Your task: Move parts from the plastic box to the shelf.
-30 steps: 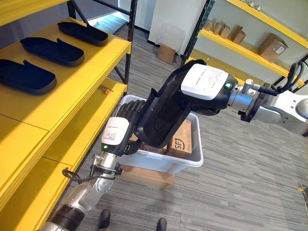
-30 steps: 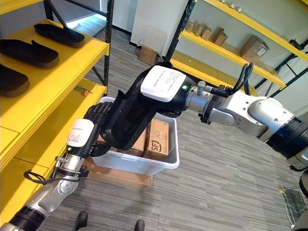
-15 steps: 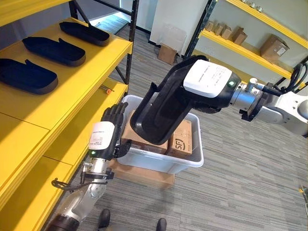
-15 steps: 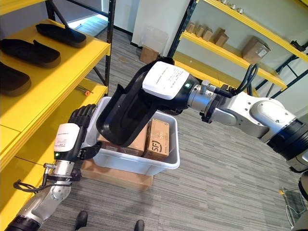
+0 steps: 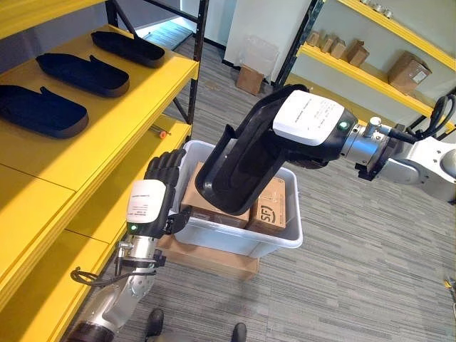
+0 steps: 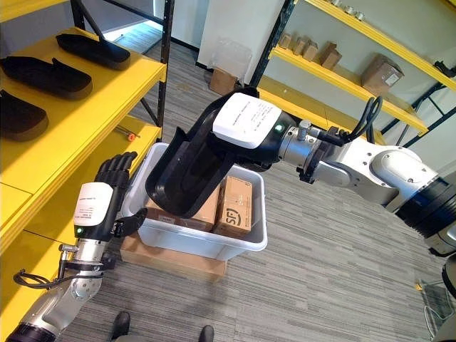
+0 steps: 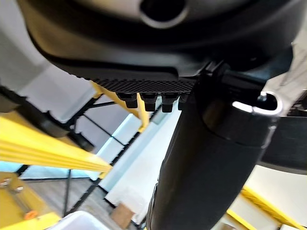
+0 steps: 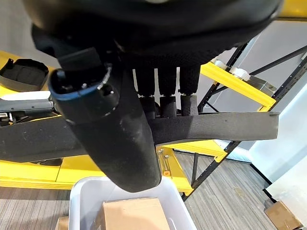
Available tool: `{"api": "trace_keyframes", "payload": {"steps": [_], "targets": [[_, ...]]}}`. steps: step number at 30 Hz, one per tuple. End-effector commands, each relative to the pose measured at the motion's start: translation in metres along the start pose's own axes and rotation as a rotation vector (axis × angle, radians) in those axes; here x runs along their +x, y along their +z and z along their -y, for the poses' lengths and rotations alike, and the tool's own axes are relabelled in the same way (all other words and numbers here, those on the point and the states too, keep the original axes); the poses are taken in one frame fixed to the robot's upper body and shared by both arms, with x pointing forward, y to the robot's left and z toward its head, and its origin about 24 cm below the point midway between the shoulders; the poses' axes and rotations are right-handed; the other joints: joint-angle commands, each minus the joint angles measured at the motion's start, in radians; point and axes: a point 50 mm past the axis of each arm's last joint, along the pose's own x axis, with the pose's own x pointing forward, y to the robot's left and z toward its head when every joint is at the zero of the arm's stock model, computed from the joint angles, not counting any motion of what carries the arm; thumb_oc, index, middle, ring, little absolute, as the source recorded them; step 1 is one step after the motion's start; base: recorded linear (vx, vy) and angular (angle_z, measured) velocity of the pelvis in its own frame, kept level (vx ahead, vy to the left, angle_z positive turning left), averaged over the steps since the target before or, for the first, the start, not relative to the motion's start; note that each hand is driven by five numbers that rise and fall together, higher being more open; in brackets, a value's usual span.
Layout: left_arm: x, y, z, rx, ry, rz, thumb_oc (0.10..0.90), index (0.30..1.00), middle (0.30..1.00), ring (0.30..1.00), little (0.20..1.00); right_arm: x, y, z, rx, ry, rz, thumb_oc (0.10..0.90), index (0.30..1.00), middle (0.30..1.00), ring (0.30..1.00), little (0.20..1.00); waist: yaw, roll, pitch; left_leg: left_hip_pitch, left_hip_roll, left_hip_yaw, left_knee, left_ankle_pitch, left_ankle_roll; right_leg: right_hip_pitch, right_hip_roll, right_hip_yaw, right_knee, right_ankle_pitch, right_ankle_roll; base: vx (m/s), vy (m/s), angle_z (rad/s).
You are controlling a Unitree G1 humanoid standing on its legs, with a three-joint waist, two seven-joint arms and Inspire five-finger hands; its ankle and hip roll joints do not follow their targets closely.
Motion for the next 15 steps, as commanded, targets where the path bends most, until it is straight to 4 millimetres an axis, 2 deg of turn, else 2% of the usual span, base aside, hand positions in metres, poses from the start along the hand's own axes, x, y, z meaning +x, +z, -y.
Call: {"api": "trace_keyframes", "payload": {"steps": [1,9,15], "targets": [[0.044,0.039,-0.039,0.028,0.212,0.319,0.9,1.0,1.0,1.0,1.0,-0.01,-0.042,0.066,-0.154,-0.247,-0.186,0.4,0.3,0.3,0.3,0.3,0.015,-0.012,-0.046,-0.028,0.079,-0.021,0.034,-0.02,-0.007,0.158,-0.018,-0.002,0.024,-0.081,0.051,0.0,0.0,0.0],[0.052,0.06,-0.035,0.083,0.153,0.5,0.9,1.0,1.0,1.0,1.0,0.0,-0.039,0.07,-0.167,-0.259,-0.152,0.4,0.3,0.3,0.3,0.3,0.002,-0.004,-0.042,-0.035,0.078,-0.026,0.045,-0.023,-0.007,0.152,-0.019,-0.001,0.034,-0.087,0.049,0.0,0.006,0.03],[0.055,0.068,-0.029,0.091,0.12,0.552,0.9,1.0,1.0,1.0,1.0,0.007,-0.036,0.074,-0.184,-0.277,-0.127,0.4,0.3,0.3,0.3,0.3,-0.007,0.0,-0.04,-0.035,0.078,-0.025,0.045,-0.023,-0.006,0.151,-0.019,0.003,0.037,-0.09,0.048,0.0,0.0,0.0]]}}
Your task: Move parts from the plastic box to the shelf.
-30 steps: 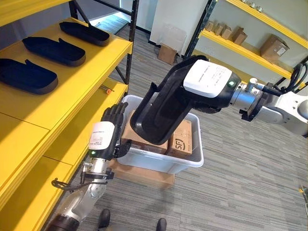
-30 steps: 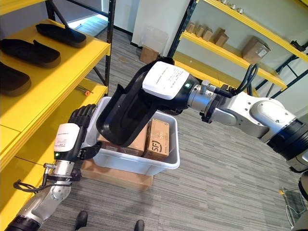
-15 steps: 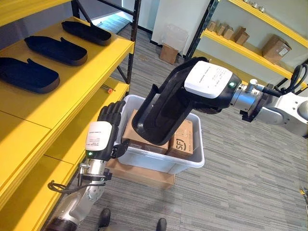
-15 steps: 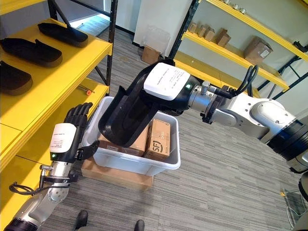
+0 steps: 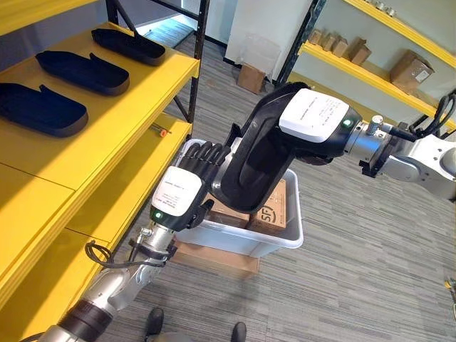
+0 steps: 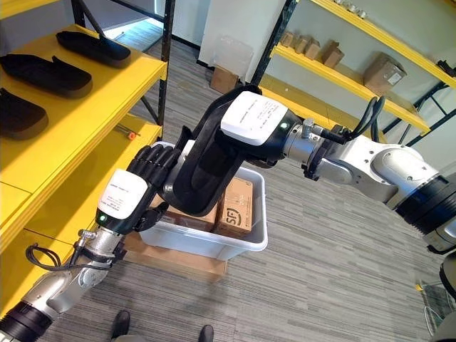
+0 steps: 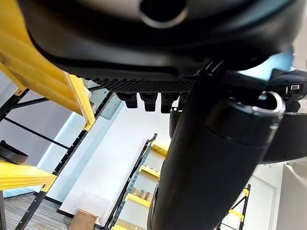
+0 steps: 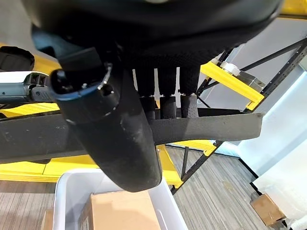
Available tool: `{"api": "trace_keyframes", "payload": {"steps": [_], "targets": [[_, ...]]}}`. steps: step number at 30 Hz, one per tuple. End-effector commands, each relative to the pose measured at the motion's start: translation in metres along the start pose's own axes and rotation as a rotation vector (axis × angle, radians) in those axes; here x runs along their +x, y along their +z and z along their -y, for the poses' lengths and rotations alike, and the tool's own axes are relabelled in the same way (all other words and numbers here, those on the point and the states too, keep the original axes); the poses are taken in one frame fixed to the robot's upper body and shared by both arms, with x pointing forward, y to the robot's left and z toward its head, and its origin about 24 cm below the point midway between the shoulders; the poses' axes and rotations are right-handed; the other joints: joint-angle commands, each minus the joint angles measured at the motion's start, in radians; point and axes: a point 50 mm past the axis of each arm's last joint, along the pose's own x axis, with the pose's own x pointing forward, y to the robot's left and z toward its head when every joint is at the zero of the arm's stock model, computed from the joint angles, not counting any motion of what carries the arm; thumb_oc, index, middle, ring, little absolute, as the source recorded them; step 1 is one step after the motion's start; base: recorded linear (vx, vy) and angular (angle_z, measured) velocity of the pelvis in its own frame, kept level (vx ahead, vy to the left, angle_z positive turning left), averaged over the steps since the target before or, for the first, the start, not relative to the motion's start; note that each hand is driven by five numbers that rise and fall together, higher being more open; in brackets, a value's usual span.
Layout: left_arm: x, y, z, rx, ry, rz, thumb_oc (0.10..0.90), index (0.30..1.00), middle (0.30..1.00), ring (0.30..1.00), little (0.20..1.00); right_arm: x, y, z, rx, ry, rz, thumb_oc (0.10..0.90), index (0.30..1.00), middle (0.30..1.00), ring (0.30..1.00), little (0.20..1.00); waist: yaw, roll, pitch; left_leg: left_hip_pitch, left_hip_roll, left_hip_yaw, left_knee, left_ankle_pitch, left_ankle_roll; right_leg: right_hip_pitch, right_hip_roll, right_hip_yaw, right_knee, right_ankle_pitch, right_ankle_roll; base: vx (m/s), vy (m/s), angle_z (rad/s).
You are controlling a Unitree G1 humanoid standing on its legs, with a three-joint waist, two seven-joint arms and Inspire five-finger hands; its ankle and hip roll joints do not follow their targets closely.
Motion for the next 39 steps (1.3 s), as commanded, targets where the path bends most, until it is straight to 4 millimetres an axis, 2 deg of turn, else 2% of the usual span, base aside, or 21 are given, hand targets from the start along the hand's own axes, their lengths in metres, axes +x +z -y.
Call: {"api": "trace_keyframes", "payload": {"steps": [1,7,14,23,30,35,39], "targets": [[0.038,0.03,-0.028,0.009,0.169,0.261,0.9,1.0,1.0,1.0,1.0,0.009,-0.025,0.083,-0.144,-0.318,-0.08,0.4,0.3,0.3,0.3,0.3,-0.001,0.001,-0.041,-0.026,0.079,-0.009,0.044,-0.027,0.0,0.151,-0.022,0.016,0.038,-0.086,0.051,0.0,0.0,0.0],[0.037,0.03,-0.018,0.009,0.127,0.261,0.9,1.0,1.0,1.0,1.0,0.014,-0.021,0.087,-0.144,-0.332,-0.057,0.4,0.3,0.3,0.3,0.3,-0.003,0.0,-0.04,-0.023,0.081,-0.007,0.045,-0.029,0.0,0.15,-0.022,0.021,0.039,-0.085,0.05,0.0,0.0,0.0],[0.039,0.034,-0.022,0.004,0.143,0.282,0.9,1.0,1.0,1.0,1.0,0.015,-0.023,0.086,-0.134,-0.336,-0.065,0.4,0.3,0.3,0.3,0.3,-0.002,-0.001,-0.039,-0.026,0.081,-0.007,0.044,-0.029,0.001,0.148,-0.021,0.021,0.04,-0.083,0.05,0.0,0.0,0.0],[0.036,0.03,-0.03,0.015,0.184,0.255,0.9,1.0,1.0,1.0,1.0,0.01,-0.033,0.073,-0.122,-0.296,-0.124,0.4,0.3,0.3,0.3,0.3,0.008,-0.002,-0.034,-0.033,0.077,-0.011,0.047,-0.027,0.003,0.147,-0.022,0.019,0.038,-0.083,0.05,0.0,0.0,0.0],[0.032,0.027,-0.032,0.008,0.205,0.22,0.9,1.0,1.0,1.0,1.0,0.003,-0.04,0.065,-0.048,-0.305,-0.175,0.4,0.3,0.3,0.3,0.3,0.009,0.005,-0.031,-0.037,0.076,-0.013,0.051,-0.026,0.003,0.142,-0.022,0.017,0.04,-0.084,0.049,0.0,0.0,0.0],[0.028,0.022,-0.039,0.025,0.238,0.189,0.9,1.0,1.0,1.0,1.0,-0.006,-0.045,0.057,-0.015,-0.298,-0.211,0.4,0.3,0.3,0.3,0.3,0.014,0.004,-0.03,-0.042,0.075,-0.017,0.053,-0.026,0.003,0.142,-0.022,0.015,0.041,-0.085,0.049,0.0,0.0,0.0],[0.025,0.014,-0.064,0.065,0.376,0.137,0.9,1.0,1.0,1.0,1.0,-0.018,-0.046,0.043,0.001,-0.276,-0.244,0.4,0.3,0.3,0.3,0.3,0.024,0.006,-0.024,-0.048,0.072,-0.022,0.053,-0.023,0.003,0.146,-0.022,0.007,0.038,-0.085,0.047,0.0,0.003,0.05]]}}
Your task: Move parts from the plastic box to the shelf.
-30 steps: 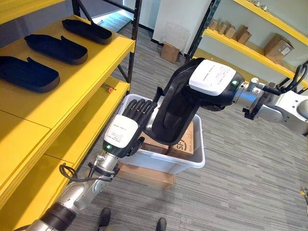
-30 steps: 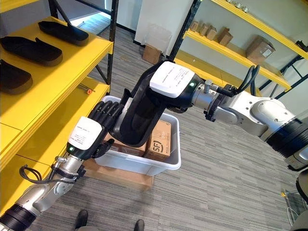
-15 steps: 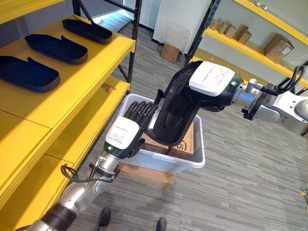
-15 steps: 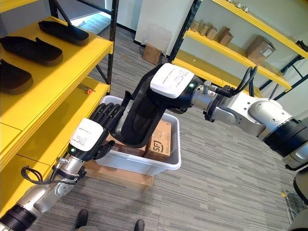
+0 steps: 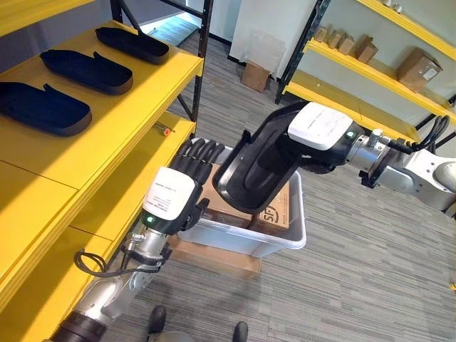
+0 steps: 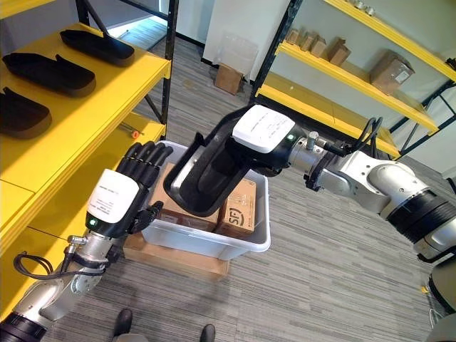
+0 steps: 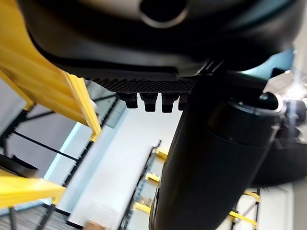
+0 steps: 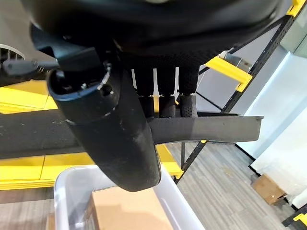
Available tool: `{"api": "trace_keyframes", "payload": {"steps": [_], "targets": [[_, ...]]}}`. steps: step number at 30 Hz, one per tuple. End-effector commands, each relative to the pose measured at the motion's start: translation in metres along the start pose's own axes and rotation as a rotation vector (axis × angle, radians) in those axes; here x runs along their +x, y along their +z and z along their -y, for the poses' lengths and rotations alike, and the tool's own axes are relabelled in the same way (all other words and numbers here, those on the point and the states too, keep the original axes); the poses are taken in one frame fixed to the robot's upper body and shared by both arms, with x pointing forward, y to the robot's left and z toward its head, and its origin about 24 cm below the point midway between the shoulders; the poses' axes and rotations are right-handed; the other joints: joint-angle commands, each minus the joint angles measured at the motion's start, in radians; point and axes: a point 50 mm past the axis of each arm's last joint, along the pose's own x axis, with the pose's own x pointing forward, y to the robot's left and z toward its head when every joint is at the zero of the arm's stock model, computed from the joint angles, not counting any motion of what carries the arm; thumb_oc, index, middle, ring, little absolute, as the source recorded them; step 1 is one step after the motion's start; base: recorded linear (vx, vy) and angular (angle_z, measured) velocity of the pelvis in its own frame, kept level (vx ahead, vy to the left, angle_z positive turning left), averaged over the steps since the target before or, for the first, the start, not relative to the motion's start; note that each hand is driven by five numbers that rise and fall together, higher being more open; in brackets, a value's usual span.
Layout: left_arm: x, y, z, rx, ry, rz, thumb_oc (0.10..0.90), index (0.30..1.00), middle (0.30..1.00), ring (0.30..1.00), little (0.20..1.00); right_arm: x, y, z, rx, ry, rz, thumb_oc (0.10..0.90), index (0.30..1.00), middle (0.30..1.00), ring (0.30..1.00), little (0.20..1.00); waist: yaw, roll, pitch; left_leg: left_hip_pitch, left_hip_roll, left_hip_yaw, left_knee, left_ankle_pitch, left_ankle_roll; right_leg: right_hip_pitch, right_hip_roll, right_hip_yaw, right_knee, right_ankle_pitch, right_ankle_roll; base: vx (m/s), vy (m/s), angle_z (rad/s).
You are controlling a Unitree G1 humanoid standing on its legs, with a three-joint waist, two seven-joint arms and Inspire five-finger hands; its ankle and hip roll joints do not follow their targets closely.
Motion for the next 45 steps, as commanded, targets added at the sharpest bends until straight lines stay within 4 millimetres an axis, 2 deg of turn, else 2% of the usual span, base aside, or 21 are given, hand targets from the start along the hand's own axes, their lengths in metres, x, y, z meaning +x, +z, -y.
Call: {"api": "trace_keyframes", "payload": {"steps": [1,3,11,25,36,45], "targets": [[0.037,0.015,-0.05,0.029,0.351,0.153,0.9,1.0,1.0,1.0,1.0,-0.011,-0.039,0.078,-0.089,-0.307,-0.177,0.4,0.3,0.3,0.3,0.3,0.012,-0.009,-0.038,-0.049,0.07,-0.018,0.054,-0.018,0.001,0.141,-0.025,0.012,0.039,-0.08,0.047,0.01,0.009,0.05],[0.037,0.013,-0.058,0.037,0.403,0.132,0.9,1.0,1.0,1.0,1.0,-0.013,-0.04,0.075,-0.088,-0.299,-0.184,0.4,0.3,0.3,0.3,0.3,0.015,-0.007,-0.036,-0.05,0.068,-0.021,0.057,-0.019,0.001,0.141,-0.027,0.009,0.041,-0.081,0.047,0.01,0.01,0.03],[0.036,0.01,-0.058,0.045,0.427,0.106,0.9,1.0,1.0,1.0,1.0,-0.017,-0.04,0.075,-0.08,-0.298,-0.185,0.4,0.3,0.3,0.3,0.3,0.016,-0.01,-0.036,-0.056,0.065,-0.024,0.066,-0.021,0.001,0.141,-0.029,0.007,0.04,-0.081,0.048,0.0,0.001,0.01],[0.04,0.026,-0.046,0.003,0.297,0.229,0.9,1.0,1.0,1.0,1.0,-0.016,-0.051,0.092,-0.114,-0.348,-0.224,0.4,0.3,0.3,0.3,0.3,0.01,-0.006,-0.034,-0.058,0.064,-0.028,0.072,-0.024,0.002,0.139,-0.029,0.012,0.045,-0.082,0.047,0.0,0.001,0.0],[0.041,0.029,-0.044,-0.021,0.289,0.244,0.9,1.0,1.0,1.0,1.0,-0.015,-0.062,0.109,-0.14,-0.403,-0.268,0.4,0.3,0.3,0.3,0.3,0.006,-0.002,-0.037,-0.057,0.064,-0.03,0.076,-0.026,0.002,0.138,-0.029,0.013,0.048,-0.085,0.046,0.0,0.0,0.0],[0.042,0.03,-0.046,-0.044,0.307,0.239,0.9,1.0,1.0,1.0,1.0,-0.015,-0.07,0.113,-0.141,-0.418,-0.315,0.4,0.3,0.3,0.3,0.3,0.008,-0.004,-0.038,-0.059,0.064,-0.032,0.079,-0.027,0.003,0.138,-0.028,0.013,0.05,-0.085,0.044,0.0,0.0,0.0]]}}
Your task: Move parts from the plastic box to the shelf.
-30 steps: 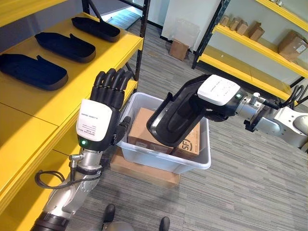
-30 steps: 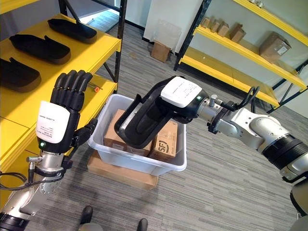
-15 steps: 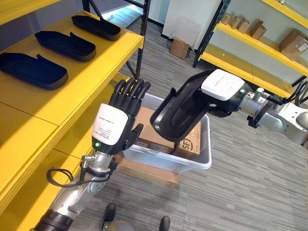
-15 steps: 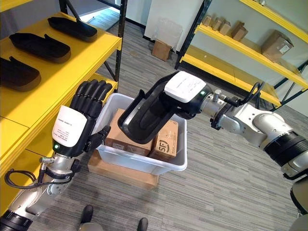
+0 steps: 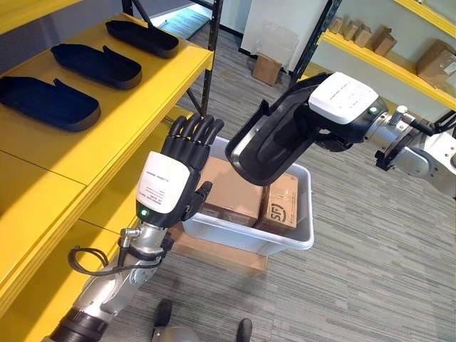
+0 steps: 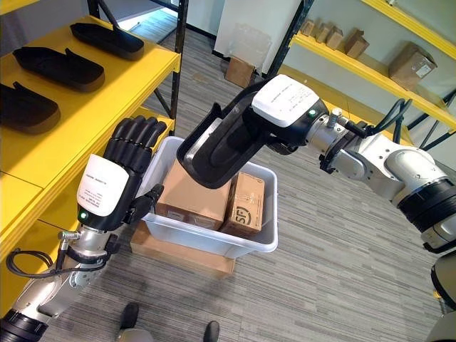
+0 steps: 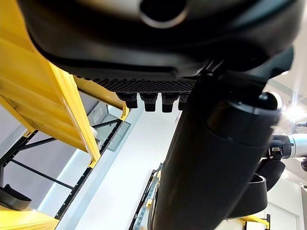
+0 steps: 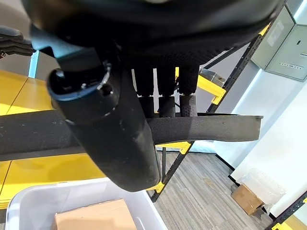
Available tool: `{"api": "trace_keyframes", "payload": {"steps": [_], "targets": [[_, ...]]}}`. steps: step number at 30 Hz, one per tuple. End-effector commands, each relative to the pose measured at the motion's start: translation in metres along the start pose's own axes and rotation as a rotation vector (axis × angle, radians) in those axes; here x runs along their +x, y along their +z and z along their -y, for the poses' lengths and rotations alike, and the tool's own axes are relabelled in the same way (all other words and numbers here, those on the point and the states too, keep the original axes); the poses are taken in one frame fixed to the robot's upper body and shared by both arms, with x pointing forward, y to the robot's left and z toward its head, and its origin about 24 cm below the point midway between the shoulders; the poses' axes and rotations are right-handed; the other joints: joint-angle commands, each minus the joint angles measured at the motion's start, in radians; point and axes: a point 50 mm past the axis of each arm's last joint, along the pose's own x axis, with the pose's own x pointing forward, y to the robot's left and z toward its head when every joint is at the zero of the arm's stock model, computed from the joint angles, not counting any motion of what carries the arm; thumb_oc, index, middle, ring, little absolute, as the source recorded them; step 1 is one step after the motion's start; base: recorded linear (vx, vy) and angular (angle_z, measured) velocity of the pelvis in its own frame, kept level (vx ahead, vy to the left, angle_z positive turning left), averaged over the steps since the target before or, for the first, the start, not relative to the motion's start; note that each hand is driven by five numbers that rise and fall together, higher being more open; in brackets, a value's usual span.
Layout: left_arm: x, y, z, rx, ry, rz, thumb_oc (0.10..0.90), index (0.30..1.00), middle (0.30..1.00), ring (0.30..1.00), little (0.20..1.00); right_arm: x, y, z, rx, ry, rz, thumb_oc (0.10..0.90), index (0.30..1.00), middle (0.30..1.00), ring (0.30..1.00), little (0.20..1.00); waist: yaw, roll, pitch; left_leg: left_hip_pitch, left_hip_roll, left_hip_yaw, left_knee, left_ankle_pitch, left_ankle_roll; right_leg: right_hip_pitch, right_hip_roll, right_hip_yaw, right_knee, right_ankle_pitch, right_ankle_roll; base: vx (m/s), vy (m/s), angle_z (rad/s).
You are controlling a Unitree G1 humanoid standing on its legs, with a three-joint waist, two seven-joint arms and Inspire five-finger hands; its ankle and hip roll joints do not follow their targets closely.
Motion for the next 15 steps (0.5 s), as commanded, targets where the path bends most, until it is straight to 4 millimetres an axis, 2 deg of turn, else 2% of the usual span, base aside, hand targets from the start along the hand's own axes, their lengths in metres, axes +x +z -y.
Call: {"api": "trace_keyframes", "payload": {"steps": [1,9,15], "targets": [[0.035,0.016,-0.025,-0.025,0.156,0.187,0.9,1.0,1.0,1.0,1.0,0.004,-0.04,0.092,-0.062,-0.355,-0.175,0.4,0.3,0.3,0.3,0.3,-0.008,-0.019,-0.063,-0.057,0.065,-0.014,0.077,-0.024,0.011,0.132,-0.028,0.03,0.05,-0.074,0.04,0.0,0.0,0.0],[0.042,0.024,-0.028,-0.051,0.196,0.215,0.9,1.0,1.0,1.0,1.0,0.01,-0.036,0.091,-0.044,-0.365,-0.158,0.4,0.3,0.3,0.3,0.3,-0.008,-0.021,-0.066,-0.054,0.066,-0.013,0.074,-0.023,0.012,0.134,-0.028,0.029,0.05,-0.076,0.041,0.0,0.0,0.0],[0.056,0.041,-0.028,-0.093,0.225,0.294,0.9,1.0,1.0,1.0,1.0,0.019,-0.029,0.089,-0.034,-0.367,-0.132,0.4,0.3,0.3,0.3,0.3,-0.014,-0.023,-0.069,-0.052,0.066,-0.012,0.072,-0.024,0.013,0.132,-0.027,0.033,0.051,-0.075,0.04,0.0,0.0,0.0]]}}
